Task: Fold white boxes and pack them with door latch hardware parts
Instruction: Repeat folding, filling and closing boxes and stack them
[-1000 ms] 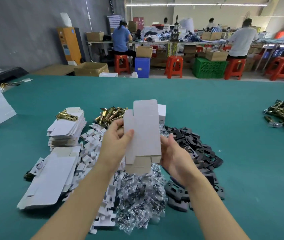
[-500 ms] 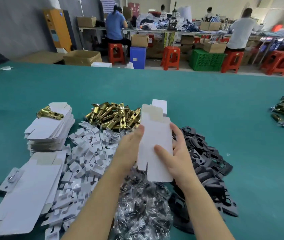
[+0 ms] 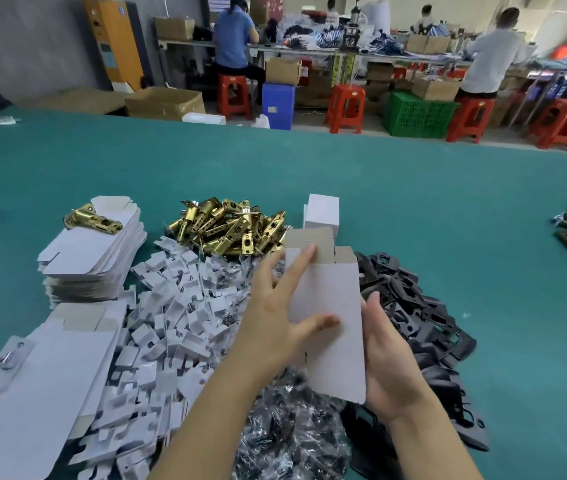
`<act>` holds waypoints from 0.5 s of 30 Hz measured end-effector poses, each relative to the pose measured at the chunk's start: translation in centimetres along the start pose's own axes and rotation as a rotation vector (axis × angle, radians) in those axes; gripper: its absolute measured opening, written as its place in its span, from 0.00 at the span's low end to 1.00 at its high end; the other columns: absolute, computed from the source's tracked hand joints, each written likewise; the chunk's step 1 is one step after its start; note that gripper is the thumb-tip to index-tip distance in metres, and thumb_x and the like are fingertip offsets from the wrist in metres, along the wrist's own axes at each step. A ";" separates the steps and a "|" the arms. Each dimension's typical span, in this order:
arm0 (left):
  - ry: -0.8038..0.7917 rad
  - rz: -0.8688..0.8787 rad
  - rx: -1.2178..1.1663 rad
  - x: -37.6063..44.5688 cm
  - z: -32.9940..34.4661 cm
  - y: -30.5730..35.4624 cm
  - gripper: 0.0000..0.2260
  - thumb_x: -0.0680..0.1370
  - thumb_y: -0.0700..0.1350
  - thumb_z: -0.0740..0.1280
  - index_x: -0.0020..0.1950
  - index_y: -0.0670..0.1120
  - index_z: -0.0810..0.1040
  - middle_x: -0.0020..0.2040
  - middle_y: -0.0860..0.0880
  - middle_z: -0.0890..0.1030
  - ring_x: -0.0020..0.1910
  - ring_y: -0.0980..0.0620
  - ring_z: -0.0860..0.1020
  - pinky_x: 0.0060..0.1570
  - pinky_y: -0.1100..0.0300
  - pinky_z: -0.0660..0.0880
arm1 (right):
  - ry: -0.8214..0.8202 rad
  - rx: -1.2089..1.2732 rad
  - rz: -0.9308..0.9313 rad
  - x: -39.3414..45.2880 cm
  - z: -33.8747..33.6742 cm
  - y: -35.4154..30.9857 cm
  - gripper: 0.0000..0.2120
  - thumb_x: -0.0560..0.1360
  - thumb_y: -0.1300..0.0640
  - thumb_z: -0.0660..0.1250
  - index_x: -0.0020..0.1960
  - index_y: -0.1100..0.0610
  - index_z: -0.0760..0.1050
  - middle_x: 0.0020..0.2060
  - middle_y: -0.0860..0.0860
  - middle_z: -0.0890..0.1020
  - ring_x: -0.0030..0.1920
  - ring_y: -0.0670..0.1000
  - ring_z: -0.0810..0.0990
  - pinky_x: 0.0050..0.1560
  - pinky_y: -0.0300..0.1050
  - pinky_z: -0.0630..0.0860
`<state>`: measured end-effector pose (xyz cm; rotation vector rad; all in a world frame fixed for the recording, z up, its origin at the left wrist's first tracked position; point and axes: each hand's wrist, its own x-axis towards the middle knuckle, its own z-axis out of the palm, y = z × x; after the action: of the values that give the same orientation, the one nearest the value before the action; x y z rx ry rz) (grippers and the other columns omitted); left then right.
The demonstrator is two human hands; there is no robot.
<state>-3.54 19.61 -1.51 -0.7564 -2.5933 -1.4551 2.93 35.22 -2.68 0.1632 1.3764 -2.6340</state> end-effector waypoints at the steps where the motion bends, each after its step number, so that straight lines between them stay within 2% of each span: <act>1: -0.003 -0.002 -0.027 -0.1 0.1 0.1 0.39 0.68 0.69 0.70 0.72 0.80 0.51 0.72 0.68 0.54 0.67 0.70 0.56 0.67 0.66 0.57 | 0.001 -0.012 0.033 -0.3 0.1 -0.2 0.29 0.76 0.32 0.58 0.66 0.46 0.81 0.66 0.58 0.81 0.63 0.59 0.83 0.56 0.55 0.82; 4: 0.007 0.004 -0.066 -0.6 0.3 0.3 0.39 0.68 0.69 0.71 0.74 0.78 0.53 0.71 0.71 0.56 0.65 0.81 0.52 0.56 0.82 0.57 | 0.007 -0.040 0.097 -0.8 0.1 -0.4 0.29 0.76 0.31 0.57 0.63 0.47 0.83 0.64 0.59 0.82 0.59 0.59 0.85 0.54 0.56 0.84; 6: 0.015 0.019 -0.067 -0.7 0.3 0.5 0.38 0.68 0.69 0.71 0.73 0.79 0.54 0.67 0.79 0.53 0.66 0.82 0.51 0.52 0.86 0.60 | 0.004 -0.069 0.097 -0.8 0.2 -0.4 0.29 0.74 0.30 0.60 0.64 0.47 0.83 0.65 0.59 0.82 0.60 0.59 0.84 0.58 0.57 0.82; 7: 0.008 0.019 -0.077 -0.7 0.3 0.6 0.37 0.68 0.70 0.70 0.72 0.80 0.55 0.66 0.82 0.50 0.66 0.82 0.51 0.52 0.85 0.61 | -0.004 -0.068 0.097 -0.9 0.3 -0.5 0.31 0.72 0.30 0.62 0.64 0.47 0.83 0.66 0.59 0.82 0.61 0.59 0.84 0.57 0.56 0.82; 9: -0.003 0.003 -0.101 -0.8 0.3 0.8 0.34 0.67 0.70 0.70 0.68 0.82 0.57 0.66 0.83 0.51 0.67 0.81 0.53 0.51 0.84 0.64 | -0.017 -0.037 0.107 -0.8 0.4 -0.6 0.33 0.69 0.30 0.64 0.65 0.50 0.82 0.66 0.60 0.81 0.63 0.59 0.83 0.56 0.54 0.82; 12: 0.014 -0.009 -0.132 -0.9 0.2 0.8 0.27 0.71 0.66 0.73 0.65 0.81 0.65 0.72 0.72 0.60 0.68 0.72 0.63 0.51 0.82 0.65 | 0.000 0.022 0.115 -0.8 0.4 -0.6 0.37 0.69 0.32 0.66 0.70 0.54 0.79 0.68 0.63 0.79 0.66 0.63 0.80 0.60 0.57 0.80; 13: 0.028 -0.006 -0.141 -0.9 0.2 0.7 0.24 0.73 0.63 0.73 0.64 0.80 0.68 0.71 0.72 0.62 0.65 0.71 0.67 0.52 0.80 0.67 | 0.004 0.028 0.107 -0.8 0.5 -0.7 0.37 0.70 0.32 0.67 0.71 0.55 0.78 0.68 0.63 0.79 0.65 0.63 0.81 0.58 0.57 0.81; 15: 0.052 -0.015 -0.170 -0.9 0.1 0.5 0.21 0.73 0.62 0.74 0.63 0.76 0.73 0.69 0.70 0.66 0.56 0.71 0.71 0.52 0.70 0.74 | -0.013 0.051 0.091 -0.9 0.8 -0.7 0.35 0.70 0.33 0.72 0.68 0.55 0.80 0.66 0.63 0.80 0.61 0.62 0.83 0.53 0.55 0.83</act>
<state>-2.53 19.55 -1.42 -0.7065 -2.4664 -1.6928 3.63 35.07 -1.51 0.2090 1.2673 -2.5919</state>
